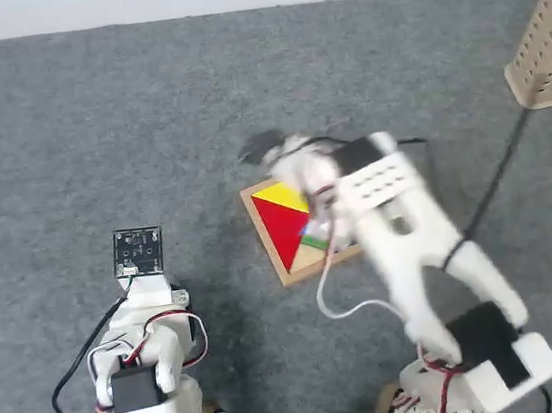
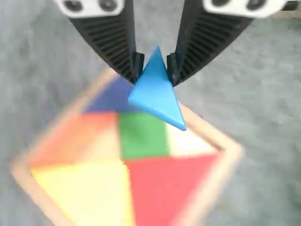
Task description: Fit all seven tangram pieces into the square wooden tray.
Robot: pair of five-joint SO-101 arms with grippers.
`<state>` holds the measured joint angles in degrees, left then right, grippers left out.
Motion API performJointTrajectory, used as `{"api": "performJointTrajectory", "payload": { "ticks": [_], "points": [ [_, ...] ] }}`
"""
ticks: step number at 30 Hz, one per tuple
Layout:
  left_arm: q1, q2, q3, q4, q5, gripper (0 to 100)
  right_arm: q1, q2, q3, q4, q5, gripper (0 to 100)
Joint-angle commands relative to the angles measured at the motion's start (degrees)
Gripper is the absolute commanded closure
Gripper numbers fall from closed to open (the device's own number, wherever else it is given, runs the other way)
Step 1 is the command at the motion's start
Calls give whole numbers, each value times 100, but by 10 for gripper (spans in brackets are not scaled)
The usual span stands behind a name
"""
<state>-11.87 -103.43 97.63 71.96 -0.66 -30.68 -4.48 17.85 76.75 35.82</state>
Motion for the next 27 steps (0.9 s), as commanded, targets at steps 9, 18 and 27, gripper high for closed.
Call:
{"api": "performJointTrajectory", "payload": {
  "ticks": [9,18,27],
  "points": [
    [-26,-123,-110,35,44,988,-549,1596,-1240,66,835,955],
    [-26,-123,-110,35,44,988,-198,1780,-1169,163,1187,955],
    [-26,-123,-110,35,44,988,664,1780,-1196,180,1178,955]
  ]
}}
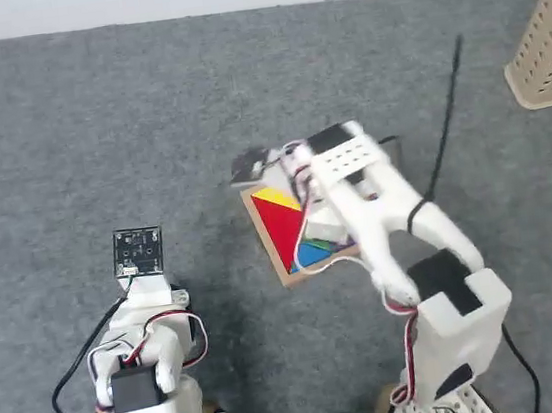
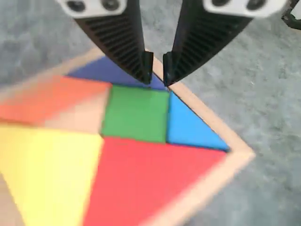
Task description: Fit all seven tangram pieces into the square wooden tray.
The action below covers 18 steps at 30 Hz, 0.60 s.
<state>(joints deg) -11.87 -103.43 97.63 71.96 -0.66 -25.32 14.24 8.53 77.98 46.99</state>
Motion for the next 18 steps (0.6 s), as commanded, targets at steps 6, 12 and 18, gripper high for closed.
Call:
{"api": "performJointTrajectory", "payload": {
  "ticks": [6,12,18],
  "points": [
    [-26,-123,-110,35,44,988,-163,-233,-237,-84,-633,955],
    [-26,-123,-110,35,44,988,-163,-892,-229,-382,-1837,990],
    [-26,-123,-110,35,44,988,127,-673,343,-1103,-2057,990]
  ]
}}
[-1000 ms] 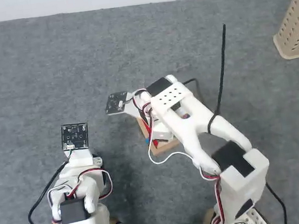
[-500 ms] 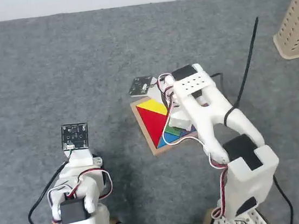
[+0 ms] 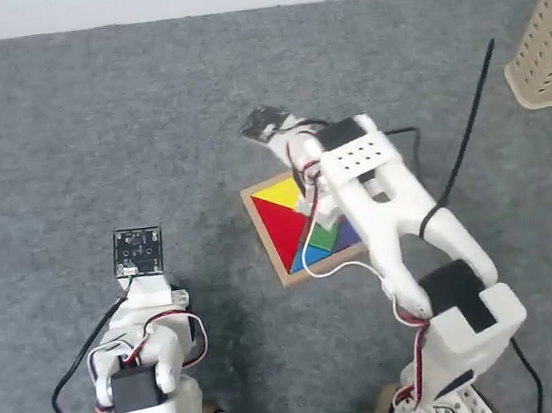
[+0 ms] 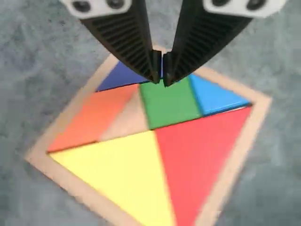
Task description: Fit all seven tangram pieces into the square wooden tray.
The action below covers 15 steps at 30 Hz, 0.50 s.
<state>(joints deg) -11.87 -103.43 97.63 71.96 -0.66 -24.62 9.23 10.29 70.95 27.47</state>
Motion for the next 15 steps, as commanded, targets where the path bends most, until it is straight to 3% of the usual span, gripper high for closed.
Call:
{"api": "performJointTrajectory", "payload": {
  "ticks": [1,15],
  "points": [
    [-26,-123,-110,35,44,988,40,-84,308,-558,-105,990],
    [-26,-123,-110,35,44,988,-295,189,642,-866,-105,990]
  ]
}}
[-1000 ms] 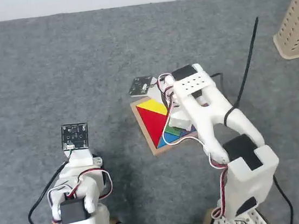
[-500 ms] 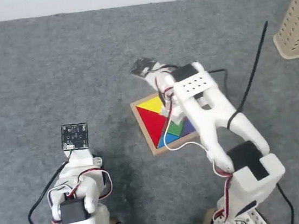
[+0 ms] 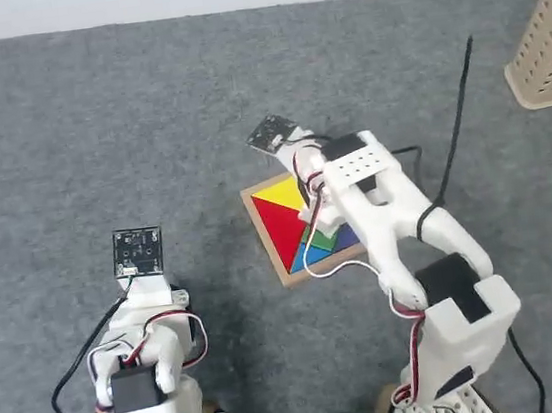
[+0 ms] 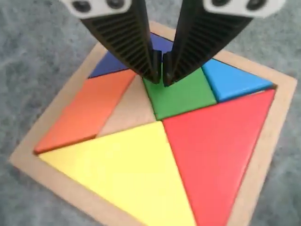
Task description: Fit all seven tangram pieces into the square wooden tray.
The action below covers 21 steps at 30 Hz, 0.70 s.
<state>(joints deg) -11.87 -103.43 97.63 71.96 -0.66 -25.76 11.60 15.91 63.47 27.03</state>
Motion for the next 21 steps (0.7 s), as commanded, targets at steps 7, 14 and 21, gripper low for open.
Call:
{"api": "performJointTrajectory", "payload": {
  "ticks": [7,14,21],
  "points": [
    [-26,-123,-110,35,44,988,-646,-48,387,-277,-62,990],
    [-26,-123,-110,35,44,988,-426,-567,325,-277,-607,990],
    [-26,-123,-110,35,44,988,48,-2079,1213,-708,-1116,990]
  ]
}}
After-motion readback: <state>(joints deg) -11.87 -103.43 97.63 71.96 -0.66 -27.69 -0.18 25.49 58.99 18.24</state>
